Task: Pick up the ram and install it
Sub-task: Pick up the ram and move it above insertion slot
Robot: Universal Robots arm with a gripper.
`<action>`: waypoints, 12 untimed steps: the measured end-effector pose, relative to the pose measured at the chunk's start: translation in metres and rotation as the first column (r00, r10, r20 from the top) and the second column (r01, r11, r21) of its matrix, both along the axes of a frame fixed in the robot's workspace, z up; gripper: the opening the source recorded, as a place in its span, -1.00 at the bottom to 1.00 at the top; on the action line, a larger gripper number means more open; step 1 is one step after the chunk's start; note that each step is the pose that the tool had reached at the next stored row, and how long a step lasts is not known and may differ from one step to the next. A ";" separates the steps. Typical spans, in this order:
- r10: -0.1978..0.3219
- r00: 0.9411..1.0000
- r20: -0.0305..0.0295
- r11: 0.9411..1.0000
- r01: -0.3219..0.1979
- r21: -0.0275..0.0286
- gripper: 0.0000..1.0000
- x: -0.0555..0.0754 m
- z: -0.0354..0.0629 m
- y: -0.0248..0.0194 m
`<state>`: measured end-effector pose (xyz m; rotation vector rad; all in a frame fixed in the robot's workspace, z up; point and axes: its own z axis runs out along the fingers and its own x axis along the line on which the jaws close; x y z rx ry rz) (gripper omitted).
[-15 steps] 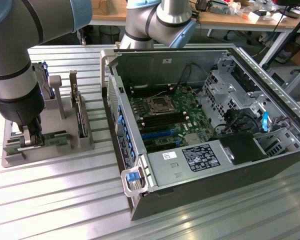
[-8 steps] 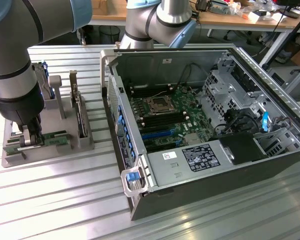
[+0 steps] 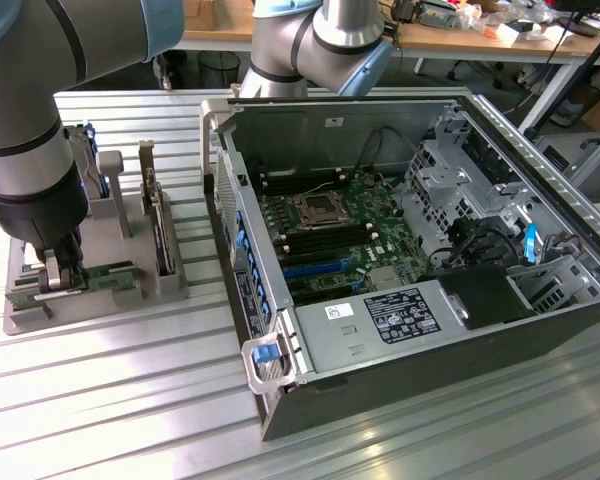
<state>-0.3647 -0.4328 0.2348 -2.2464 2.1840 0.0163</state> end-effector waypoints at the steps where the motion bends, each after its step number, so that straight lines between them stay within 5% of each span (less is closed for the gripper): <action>1: 0.000 1.000 0.000 1.000 0.000 0.000 -0.76 0.000 0.0002 0.0000; 12: 0.000 1.000 0.000 1.000 0.000 0.000 -0.76 0.000 0.0026 0.0000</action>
